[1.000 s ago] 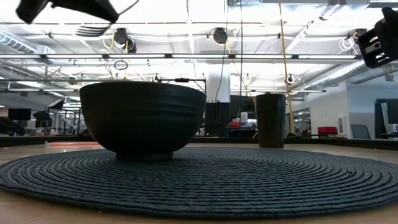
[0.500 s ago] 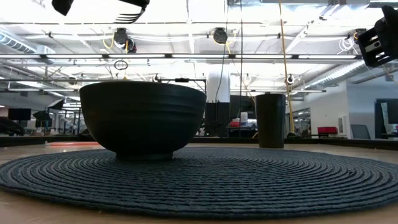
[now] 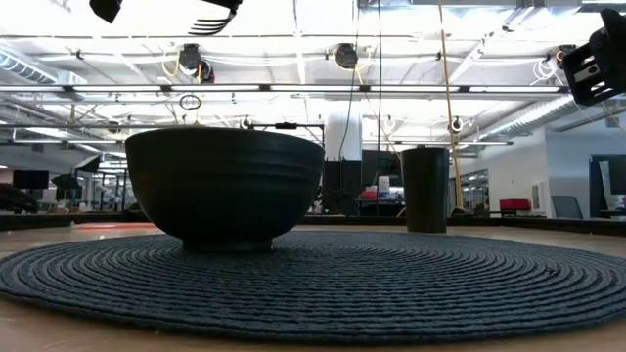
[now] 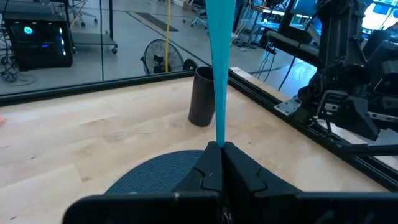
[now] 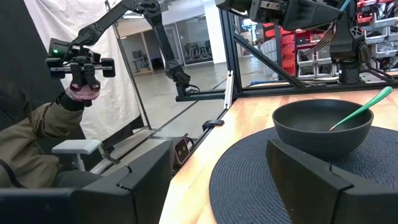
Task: Pick & Place Utensil
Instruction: Put the blue fork into the black bowl
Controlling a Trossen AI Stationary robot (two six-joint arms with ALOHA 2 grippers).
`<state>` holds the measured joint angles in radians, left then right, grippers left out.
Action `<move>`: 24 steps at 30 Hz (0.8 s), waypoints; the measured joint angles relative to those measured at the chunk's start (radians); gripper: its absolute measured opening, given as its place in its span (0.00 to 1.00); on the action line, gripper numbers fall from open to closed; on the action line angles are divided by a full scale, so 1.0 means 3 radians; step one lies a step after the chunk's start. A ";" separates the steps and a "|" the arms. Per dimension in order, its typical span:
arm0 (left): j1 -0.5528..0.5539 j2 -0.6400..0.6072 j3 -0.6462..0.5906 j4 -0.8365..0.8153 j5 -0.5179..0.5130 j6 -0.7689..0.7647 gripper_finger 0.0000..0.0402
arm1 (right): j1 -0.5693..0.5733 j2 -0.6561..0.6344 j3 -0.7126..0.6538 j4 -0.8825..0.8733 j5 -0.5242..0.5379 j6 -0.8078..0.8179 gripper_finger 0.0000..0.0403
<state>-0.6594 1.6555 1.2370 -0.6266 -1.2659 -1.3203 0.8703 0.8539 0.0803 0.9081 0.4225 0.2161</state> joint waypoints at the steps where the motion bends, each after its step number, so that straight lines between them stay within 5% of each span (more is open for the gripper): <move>1: 0.0000 0.0004 0.0000 0.0000 0.0000 -0.0004 0.00 | 0.0000 0.0000 0.0000 0.0000 0.0000 0.0000 0.62; 24: 0.0148 0.0592 -0.0003 -0.0017 0.0031 -0.0891 0.00 | 0.0000 0.0000 0.0000 -0.0032 -0.0003 0.0000 0.62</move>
<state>-0.6148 1.8332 1.2362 -0.6318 -1.2566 -1.5876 0.8703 0.8539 0.0803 0.8984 0.4217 0.2161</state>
